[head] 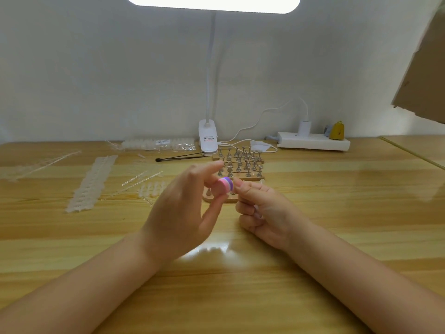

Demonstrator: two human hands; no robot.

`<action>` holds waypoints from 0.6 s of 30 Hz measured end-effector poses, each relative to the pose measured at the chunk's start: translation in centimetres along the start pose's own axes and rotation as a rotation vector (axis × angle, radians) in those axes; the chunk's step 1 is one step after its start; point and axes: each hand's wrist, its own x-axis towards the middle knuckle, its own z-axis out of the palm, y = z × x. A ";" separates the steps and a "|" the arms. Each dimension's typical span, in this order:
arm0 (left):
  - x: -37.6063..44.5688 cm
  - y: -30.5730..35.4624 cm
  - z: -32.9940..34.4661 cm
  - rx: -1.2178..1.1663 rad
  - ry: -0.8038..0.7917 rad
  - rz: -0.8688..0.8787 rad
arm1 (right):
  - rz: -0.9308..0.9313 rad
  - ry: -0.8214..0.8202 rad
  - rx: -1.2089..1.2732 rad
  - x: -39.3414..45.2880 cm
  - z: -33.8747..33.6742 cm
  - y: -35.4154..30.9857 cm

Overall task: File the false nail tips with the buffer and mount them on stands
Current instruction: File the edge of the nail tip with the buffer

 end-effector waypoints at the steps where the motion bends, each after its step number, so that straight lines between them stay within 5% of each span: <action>1: 0.1 0.3 0.2 -0.025 0.015 0.014 | -0.002 -0.009 0.005 0.0 0.0 0.0; 18: 0.2 -0.2 -0.4 0.169 -0.027 0.022 | 0.032 0.002 0.022 -0.1 0.2 0.1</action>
